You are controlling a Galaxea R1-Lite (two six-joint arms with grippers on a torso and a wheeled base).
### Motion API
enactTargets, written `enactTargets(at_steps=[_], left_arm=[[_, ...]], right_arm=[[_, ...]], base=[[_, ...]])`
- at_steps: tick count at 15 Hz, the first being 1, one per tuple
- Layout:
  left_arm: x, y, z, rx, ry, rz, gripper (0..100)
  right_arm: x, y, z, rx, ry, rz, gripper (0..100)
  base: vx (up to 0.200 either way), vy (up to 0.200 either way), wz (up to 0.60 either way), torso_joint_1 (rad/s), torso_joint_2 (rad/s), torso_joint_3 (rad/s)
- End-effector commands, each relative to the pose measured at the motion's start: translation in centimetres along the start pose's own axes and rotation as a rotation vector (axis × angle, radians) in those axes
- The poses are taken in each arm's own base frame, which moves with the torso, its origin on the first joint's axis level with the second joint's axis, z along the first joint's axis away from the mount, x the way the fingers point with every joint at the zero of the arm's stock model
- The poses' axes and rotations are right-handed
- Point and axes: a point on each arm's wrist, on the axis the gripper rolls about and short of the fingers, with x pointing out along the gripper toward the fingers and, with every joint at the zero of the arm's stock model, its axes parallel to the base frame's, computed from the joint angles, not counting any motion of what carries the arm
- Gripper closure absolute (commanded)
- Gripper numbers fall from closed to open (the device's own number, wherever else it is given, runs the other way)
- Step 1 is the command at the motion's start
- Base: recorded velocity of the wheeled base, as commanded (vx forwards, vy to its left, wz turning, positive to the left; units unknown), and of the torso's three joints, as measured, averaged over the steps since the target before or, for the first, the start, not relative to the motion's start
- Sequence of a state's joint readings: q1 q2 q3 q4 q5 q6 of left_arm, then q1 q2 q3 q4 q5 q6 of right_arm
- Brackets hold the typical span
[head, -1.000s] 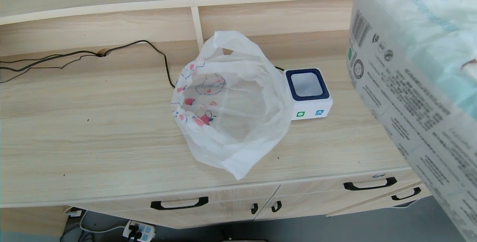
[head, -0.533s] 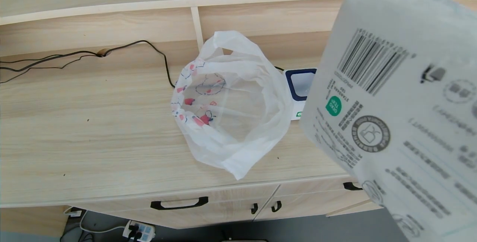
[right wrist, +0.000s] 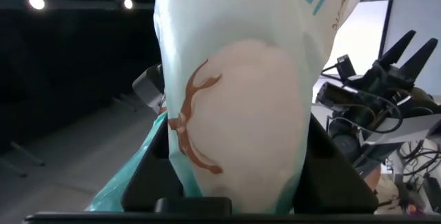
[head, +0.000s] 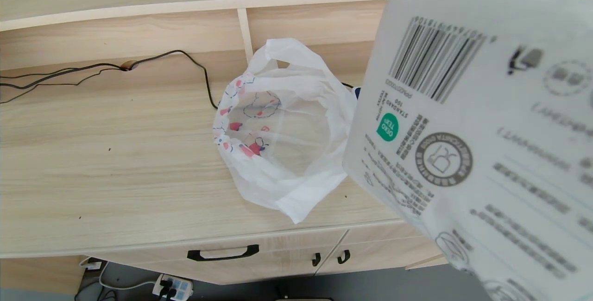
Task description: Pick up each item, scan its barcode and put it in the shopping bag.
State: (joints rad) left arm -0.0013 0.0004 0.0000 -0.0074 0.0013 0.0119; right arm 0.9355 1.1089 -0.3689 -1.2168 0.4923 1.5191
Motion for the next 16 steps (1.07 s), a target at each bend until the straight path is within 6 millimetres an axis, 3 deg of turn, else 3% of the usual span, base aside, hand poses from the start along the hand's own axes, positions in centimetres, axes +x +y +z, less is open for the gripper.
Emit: enactTargets(at_steps=[1,5,7,9,11,13,16], left_arm=[[0.0,0.0,0.0,0.000,-0.001,0.000,0],[0.0,0.0,0.0,0.000,-0.001,0.000,0],[0.0,0.0,0.0,-0.001,-0.001,0.000,0],[0.0,0.0,0.0,-0.006,0.002,0.002,0],[0.0,0.0,0.0,-0.006,0.002,0.002,0],[0.0,0.0,0.0,-0.007,0.004,0.000,0],[0.0,0.0,0.0,-0.007,0.004,0.000,0]], right_arm=[[0.2,-0.6,0.1,0.010,-0.001,-0.022,100],[0.0,-0.5,0.9,-0.038,-0.051,-0.031,100],[-0.6,-0.8,2.3,-0.189,-0.134,-0.079,100],[-1.4,-3.7,5.6,-0.599,-0.235,-0.316,100],[-2.2,-5.1,7.7,-0.887,-0.236,-0.477,100],[-1.6,-3.6,9.9,-0.997,-0.327,-0.510,100],[-0.7,-2.5,10.8,-1.142,-0.305,-0.591,100]], base=[[0.000,0.000,0.00,0.000,0.00,0.000],[0.000,0.000,0.00,0.000,0.00,0.000],[0.000,0.000,0.00,0.000,0.00,0.000],[0.000,0.000,0.00,0.000,0.00,0.000],[0.000,0.000,0.00,0.000,0.00,0.000],[0.000,0.000,0.00,0.000,0.00,0.000],[0.000,0.000,0.00,0.000,0.00,0.000]])
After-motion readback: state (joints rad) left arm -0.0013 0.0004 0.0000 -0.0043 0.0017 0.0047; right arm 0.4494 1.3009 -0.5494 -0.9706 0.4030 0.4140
